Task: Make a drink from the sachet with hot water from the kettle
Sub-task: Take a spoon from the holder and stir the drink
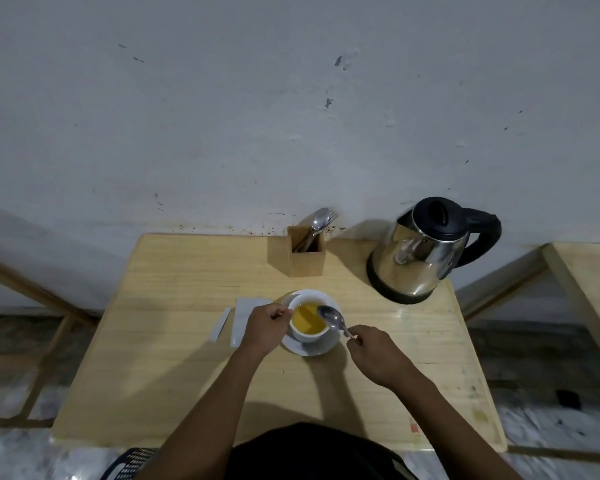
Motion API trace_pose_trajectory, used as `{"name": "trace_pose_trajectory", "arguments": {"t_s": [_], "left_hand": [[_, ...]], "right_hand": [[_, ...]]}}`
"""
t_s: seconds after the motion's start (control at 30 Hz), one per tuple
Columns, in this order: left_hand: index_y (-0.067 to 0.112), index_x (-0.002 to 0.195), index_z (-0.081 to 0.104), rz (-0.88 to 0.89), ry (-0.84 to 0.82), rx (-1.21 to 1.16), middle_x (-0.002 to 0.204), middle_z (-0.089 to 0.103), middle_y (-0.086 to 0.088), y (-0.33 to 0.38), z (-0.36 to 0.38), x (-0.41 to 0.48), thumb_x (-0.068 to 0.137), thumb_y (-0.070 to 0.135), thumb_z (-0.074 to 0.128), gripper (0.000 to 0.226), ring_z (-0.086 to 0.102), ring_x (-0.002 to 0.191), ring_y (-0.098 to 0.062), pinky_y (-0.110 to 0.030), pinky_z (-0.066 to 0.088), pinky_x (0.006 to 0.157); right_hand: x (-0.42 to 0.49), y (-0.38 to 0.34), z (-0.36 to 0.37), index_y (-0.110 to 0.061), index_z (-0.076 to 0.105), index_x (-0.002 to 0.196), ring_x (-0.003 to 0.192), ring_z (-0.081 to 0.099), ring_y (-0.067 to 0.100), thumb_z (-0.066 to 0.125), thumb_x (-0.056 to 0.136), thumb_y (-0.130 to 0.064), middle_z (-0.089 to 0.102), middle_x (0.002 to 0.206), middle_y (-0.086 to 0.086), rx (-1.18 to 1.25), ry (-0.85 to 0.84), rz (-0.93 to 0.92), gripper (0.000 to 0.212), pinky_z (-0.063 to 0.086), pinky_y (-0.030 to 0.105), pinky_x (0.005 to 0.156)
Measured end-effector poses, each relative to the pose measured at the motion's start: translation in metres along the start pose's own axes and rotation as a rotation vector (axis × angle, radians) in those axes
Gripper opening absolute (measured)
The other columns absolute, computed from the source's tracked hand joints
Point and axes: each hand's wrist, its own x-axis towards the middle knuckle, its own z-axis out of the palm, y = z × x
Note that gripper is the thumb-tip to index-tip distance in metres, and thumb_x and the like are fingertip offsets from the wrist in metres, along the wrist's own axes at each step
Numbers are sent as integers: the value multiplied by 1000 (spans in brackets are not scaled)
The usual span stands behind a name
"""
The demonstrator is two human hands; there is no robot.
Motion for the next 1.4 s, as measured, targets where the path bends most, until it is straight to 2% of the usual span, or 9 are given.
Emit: {"name": "trace_pose_trajectory", "arguments": {"t_s": [0.07, 0.17, 0.23, 0.43, 0.63, 0.9, 1.03, 1.27, 1.4], "left_hand": [[4, 101, 71, -8, 8, -5, 93, 70, -11, 0, 1, 0, 90, 22, 59, 24, 63, 87, -22, -27, 43, 72], [6, 100, 71, -3, 12, -6, 92, 70, -10, -2, 1, 1, 90, 22, 59, 23, 62, 84, -21, -27, 43, 71], [7, 100, 72, -6, 18, -10, 90, 70, -8, -1, 1, 1, 90, 22, 59, 22, 62, 84, -20, -26, 43, 71], [7, 95, 72, -18, 13, -24, 88, 70, -8, -1, 2, 0, 89, 23, 59, 21, 63, 82, -19, -26, 43, 70], [9, 97, 72, 1, 7, -1, 87, 70, -5, -1, 0, 0, 90, 24, 59, 21, 62, 80, -16, -22, 43, 64], [10, 95, 73, 10, -4, 9, 86, 69, -5, 0, -2, 1, 89, 23, 59, 19, 63, 82, -18, -25, 43, 70], [10, 99, 72, 18, -12, 16, 89, 68, -3, 2, -3, 0, 90, 23, 58, 21, 63, 86, -18, -22, 45, 69], [12, 100, 73, 24, 3, 18, 90, 67, 0, 2, -2, -1, 91, 22, 57, 21, 62, 87, -16, -16, 43, 64], [11, 101, 72, 22, 9, 6, 93, 70, -6, 2, -2, -1, 91, 20, 56, 21, 64, 88, -20, -23, 45, 71]], "right_hand": [[-2, -3, 0, -7, 66, 103, 80, 60, 23, 43, 99, -22, 67, 91, 8, -39, 14, 3, 28, 48, 37, 72], [-6, -10, -2, -22, 64, 121, 96, 63, 23, 38, 102, -31, 70, 109, 2, -128, 58, -40, 33, 47, 33, 74], [-3, -12, -3, -19, 61, 122, 101, 62, 26, 36, 101, -27, 68, 114, 4, -259, 48, -41, 33, 47, 33, 76], [1, -20, -11, -11, 50, 112, 79, 58, 27, 40, 98, -17, 64, 99, 11, -390, 17, -41, 18, 36, 30, 55], [6, -37, -22, -27, 65, 108, 87, 65, 23, 42, 98, -39, 68, 100, 0, -704, 148, -214, 27, 39, 30, 63], [38, -67, -11, -19, 68, 96, 65, 53, 21, 46, 96, -21, 65, 83, -1, -894, 129, -194, 22, 30, 27, 51], [40, -85, -24, -12, 62, 101, 75, 59, 24, 45, 96, -13, 63, 90, 5, -978, 97, -182, 17, 37, 31, 60], [41, -91, -25, -12, 59, 102, 69, 51, 19, 53, 93, -27, 56, 83, 2, -906, 8, -181, 19, 35, 29, 56], [44, -90, -17, -15, 62, 100, 66, 52, 19, 50, 94, -24, 54, 78, 0, -891, 98, -184, 16, 37, 28, 55]]}}
